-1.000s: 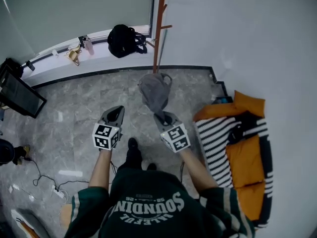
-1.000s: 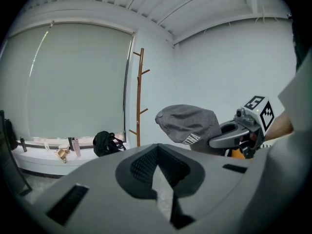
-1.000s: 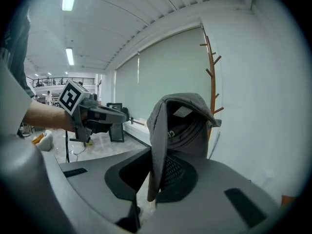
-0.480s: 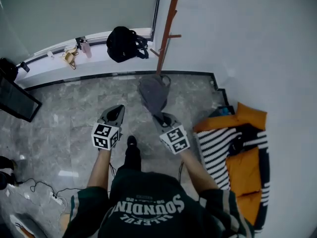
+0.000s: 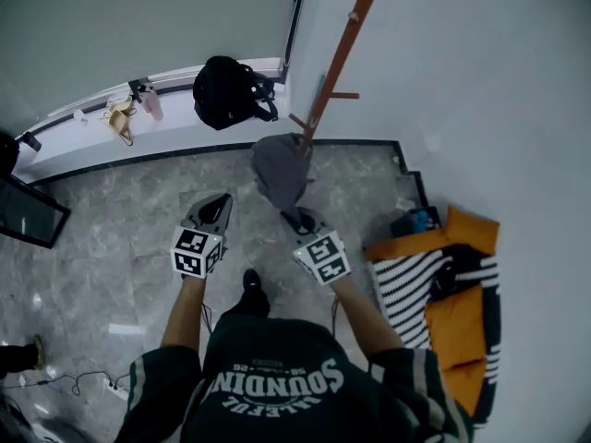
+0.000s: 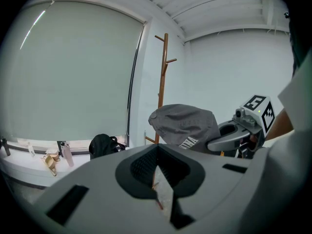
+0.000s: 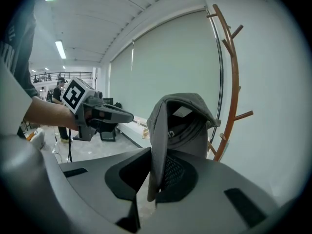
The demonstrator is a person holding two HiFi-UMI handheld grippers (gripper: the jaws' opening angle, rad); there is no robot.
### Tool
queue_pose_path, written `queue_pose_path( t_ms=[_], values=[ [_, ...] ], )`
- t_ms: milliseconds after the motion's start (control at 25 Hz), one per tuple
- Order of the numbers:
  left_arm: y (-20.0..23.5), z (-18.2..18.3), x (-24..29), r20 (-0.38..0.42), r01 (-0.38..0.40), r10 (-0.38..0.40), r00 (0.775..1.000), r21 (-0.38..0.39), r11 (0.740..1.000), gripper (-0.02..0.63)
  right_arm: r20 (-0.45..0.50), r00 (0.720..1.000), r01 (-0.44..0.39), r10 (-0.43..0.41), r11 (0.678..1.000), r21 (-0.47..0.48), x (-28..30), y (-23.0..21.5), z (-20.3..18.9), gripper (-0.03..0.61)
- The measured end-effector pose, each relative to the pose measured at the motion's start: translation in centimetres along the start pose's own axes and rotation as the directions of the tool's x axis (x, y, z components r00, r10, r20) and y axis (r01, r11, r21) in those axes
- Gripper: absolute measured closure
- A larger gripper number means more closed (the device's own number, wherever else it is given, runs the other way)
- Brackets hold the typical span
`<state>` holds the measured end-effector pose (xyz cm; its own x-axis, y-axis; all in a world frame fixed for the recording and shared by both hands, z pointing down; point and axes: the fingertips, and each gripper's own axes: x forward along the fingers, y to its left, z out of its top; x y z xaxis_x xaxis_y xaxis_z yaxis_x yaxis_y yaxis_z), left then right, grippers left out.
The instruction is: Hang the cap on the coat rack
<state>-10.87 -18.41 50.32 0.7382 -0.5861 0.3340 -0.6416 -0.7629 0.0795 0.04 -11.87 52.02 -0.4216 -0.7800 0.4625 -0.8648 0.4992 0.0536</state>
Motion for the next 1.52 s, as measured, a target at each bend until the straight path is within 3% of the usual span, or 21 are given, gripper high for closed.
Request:
queue_pose_path(
  t_ms=[400, 1120, 1520],
  values=[
    [4.5, 1.4, 3.3, -0.01, 0.041, -0.041, 0.999, 0.004, 0.999, 0.614, 0.007, 0.999, 0.042, -0.042, 0.999, -0.009, 3.5, -2.4, 2.8, 0.56],
    [2.7, 2.0, 6.8, -0.044, 0.032, -0.032, 0.999, -0.003, 0.999, 0.614, 0.014, 1.0, -0.004, 0.005, 1.0, -0.011, 2.9, -6.0, 2.1, 0.56],
    [1.9, 0.7, 10.5, -0.073, 0.055, -0.055, 0.996, -0.011, 0.998, 0.614, 0.002, 1.0, 0.01, -0.01, 0.997, -0.076, 4.1, -7.9, 0.6, 0.56]
  ],
)
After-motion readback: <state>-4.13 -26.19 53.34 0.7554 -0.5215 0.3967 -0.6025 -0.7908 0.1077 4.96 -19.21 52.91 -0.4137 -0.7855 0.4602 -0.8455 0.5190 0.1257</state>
